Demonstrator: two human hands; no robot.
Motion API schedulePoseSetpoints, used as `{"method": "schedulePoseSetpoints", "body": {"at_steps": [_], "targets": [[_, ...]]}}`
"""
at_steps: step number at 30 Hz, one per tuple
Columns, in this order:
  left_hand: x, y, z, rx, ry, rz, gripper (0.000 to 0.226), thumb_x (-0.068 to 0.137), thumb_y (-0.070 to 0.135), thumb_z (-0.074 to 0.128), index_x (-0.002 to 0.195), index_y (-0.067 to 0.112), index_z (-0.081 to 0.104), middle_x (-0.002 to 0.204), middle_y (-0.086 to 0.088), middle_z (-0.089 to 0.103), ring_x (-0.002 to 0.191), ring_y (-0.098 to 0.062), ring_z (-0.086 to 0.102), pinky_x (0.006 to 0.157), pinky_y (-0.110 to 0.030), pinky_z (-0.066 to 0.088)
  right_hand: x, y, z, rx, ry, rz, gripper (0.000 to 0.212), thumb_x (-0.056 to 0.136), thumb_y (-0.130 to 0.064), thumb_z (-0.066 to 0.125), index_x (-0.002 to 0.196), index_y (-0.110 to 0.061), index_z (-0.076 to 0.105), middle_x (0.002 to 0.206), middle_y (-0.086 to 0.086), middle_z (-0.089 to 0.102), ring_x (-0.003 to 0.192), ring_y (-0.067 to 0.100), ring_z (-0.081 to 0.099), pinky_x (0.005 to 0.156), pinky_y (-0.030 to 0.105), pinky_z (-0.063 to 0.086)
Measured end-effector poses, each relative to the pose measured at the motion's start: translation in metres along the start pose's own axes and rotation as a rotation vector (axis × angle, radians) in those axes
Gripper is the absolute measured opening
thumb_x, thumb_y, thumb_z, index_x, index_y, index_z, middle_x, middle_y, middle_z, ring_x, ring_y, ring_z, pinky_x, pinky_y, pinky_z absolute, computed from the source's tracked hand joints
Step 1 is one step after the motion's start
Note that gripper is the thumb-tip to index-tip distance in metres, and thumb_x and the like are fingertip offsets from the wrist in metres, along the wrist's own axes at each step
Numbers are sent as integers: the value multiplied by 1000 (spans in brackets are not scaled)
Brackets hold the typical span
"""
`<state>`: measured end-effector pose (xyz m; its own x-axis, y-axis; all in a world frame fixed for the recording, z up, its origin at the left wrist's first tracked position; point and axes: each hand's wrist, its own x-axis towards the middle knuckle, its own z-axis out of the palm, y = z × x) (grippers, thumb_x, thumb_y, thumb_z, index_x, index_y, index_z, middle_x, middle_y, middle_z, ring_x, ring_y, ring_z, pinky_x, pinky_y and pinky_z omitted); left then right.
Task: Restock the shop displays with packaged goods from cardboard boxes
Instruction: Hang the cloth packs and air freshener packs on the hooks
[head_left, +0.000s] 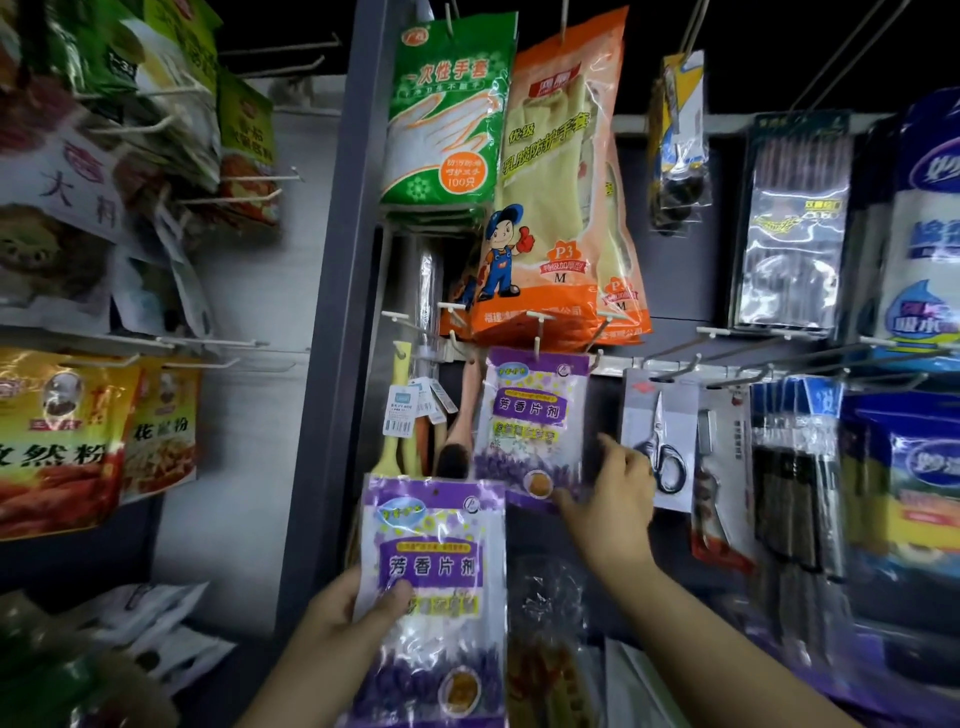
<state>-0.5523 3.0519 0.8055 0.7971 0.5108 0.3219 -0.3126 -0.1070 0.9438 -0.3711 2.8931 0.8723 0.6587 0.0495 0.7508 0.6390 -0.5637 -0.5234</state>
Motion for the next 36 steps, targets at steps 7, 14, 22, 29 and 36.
{"method": "schedulePoseSetpoints", "body": {"at_steps": [7,14,22,29,36], "targets": [[2,10,31,-81,-88,-1,11,91,19,60,99,16,66,92,-1,76,83,-13,72,67,-24,54,-29,-34,-32,790,-542,230,36,85,-32,68,114,-14,56,89,0,71,78,8,70,77,30,55],[12,17,37,-52,-52,73,22,86,31,68,106,22,64,103,1,72,94,-16,68,85,-31,53,-28,-40,-25,947,-511,327,16,86,-15,68,98,-4,68,91,15,74,83,30,72,80,45,57],[22,16,4,-36,199,161,16,92,-1,54,91,15,59,86,-8,60,69,-22,59,58,-29,46,45,-77,-48,814,-246,268,9,89,-18,67,86,-12,63,74,7,71,54,18,68,49,28,54],[20,8,-11,7,169,129,10,90,-2,56,87,5,62,85,-17,61,59,-21,59,52,-27,48,67,-90,-41,881,-223,399,19,84,-17,72,97,-7,61,88,14,72,71,28,70,69,42,59],[21,8,-16,13,147,114,11,90,-5,55,84,1,62,83,-19,61,60,-24,57,41,-19,47,71,-90,-42,906,-242,476,18,85,-13,71,91,-8,55,78,12,69,58,23,67,44,29,53]]}}
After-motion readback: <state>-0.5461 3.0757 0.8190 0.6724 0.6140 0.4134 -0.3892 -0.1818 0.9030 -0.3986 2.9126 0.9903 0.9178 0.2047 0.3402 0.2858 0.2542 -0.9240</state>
